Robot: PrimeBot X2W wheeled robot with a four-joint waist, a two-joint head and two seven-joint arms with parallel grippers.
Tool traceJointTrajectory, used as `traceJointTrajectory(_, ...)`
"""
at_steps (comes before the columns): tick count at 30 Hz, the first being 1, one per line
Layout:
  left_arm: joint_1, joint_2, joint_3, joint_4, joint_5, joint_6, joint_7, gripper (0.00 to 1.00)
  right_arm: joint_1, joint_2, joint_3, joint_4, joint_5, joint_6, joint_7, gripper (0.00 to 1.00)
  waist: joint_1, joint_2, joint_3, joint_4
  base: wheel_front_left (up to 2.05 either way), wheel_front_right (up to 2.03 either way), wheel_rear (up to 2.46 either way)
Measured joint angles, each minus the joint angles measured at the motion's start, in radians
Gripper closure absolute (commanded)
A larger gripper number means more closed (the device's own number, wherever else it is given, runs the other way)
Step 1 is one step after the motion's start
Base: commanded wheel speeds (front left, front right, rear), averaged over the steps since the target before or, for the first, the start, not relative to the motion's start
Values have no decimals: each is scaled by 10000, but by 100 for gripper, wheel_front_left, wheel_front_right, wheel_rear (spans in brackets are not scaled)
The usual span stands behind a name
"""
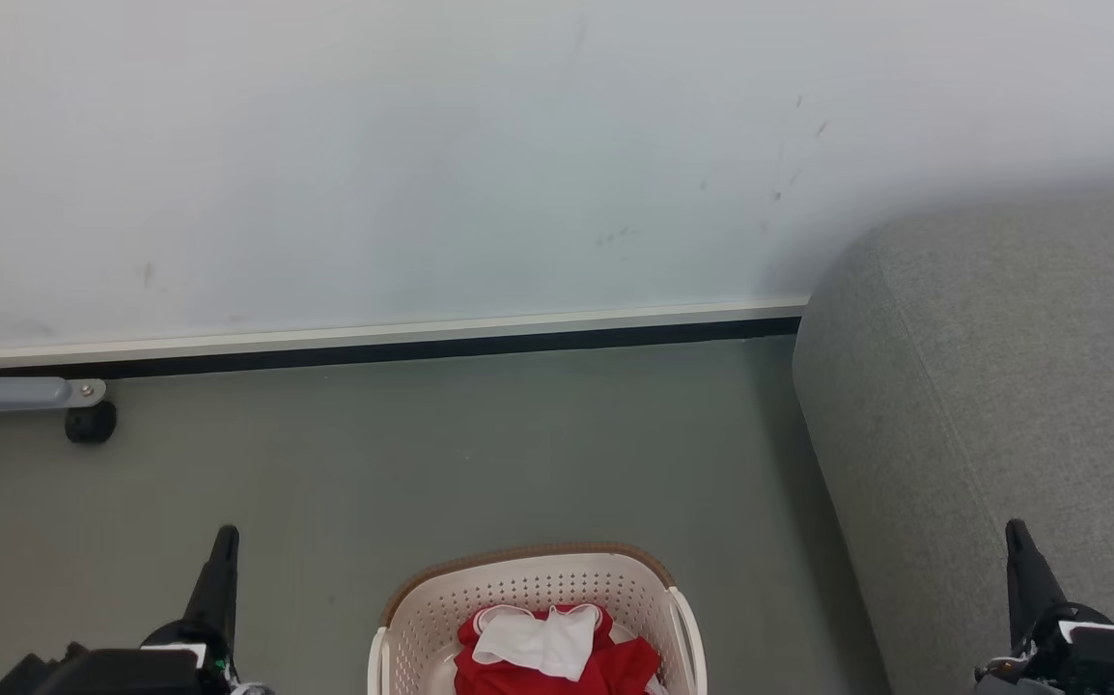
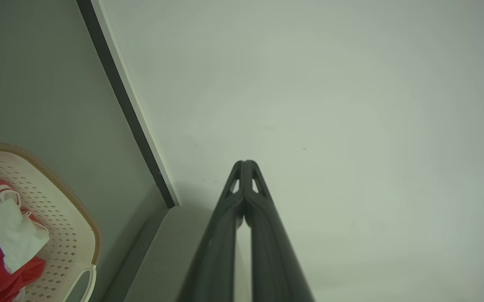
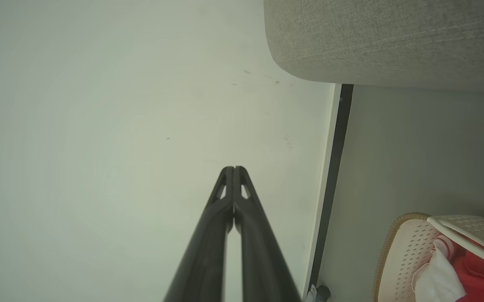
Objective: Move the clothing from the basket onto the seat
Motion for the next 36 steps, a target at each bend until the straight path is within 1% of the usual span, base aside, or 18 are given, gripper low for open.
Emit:
traceJointTrajectory(1,0,0,0,0,0,0,0,0,0,0,0,0,0,2,0,0,0,0,0,0,0,0,0)
traceJointTrajectory(2,74,-29,-17,136,2,15,0,100,55,29,13,127,-6,-15,-2,100,0,0,0,0,0,0,0)
traceJointTrajectory(3,151,-63,-27,245,2,15,0,0,125,63,25,240,-6,-17,-2,0,0,0,1,-1,0,0,0)
traceJointTrajectory(8,518,-127,-109,518,2,17,-35,0,479,198,132,569,-6,-48,-92,0,0,0,0,-1,0,0,0)
traceJointTrajectory(16,508,-127,-389,368,150,17,-368,0,459,194,445,479,-90,-50,-360,0,0,0,-19,-6,0,0,0)
traceJointTrajectory(19,508,-125,-445,268,451,29,-470,0,460,192,481,401,-205,-61,-456,0,0,0,-27,-10,0,0,0)
traceJointTrajectory(21,507,-125,-460,199,617,105,-548,0,459,192,518,357,-385,-75,-546,0,0,0,-33,-13,0,0,0)
traceJointTrajectory(23,507,-121,-487,140,780,117,-608,0,459,190,562,318,-612,-161,-625,0,0,0,-41,-16,0,0,0)
traceJointTrajectory(32,505,-92,-731,-221,2090,387,-913,0,459,151,966,-12,-2217,-554,-918,0,0,0,-84,-36,0,0,0)
traceJointTrajectory(36,505,-52,-838,-399,2784,556,-1085,0,459,84,1218,-163,-2895,-652,-1074,0,0,0,-105,-44,0,0,0)
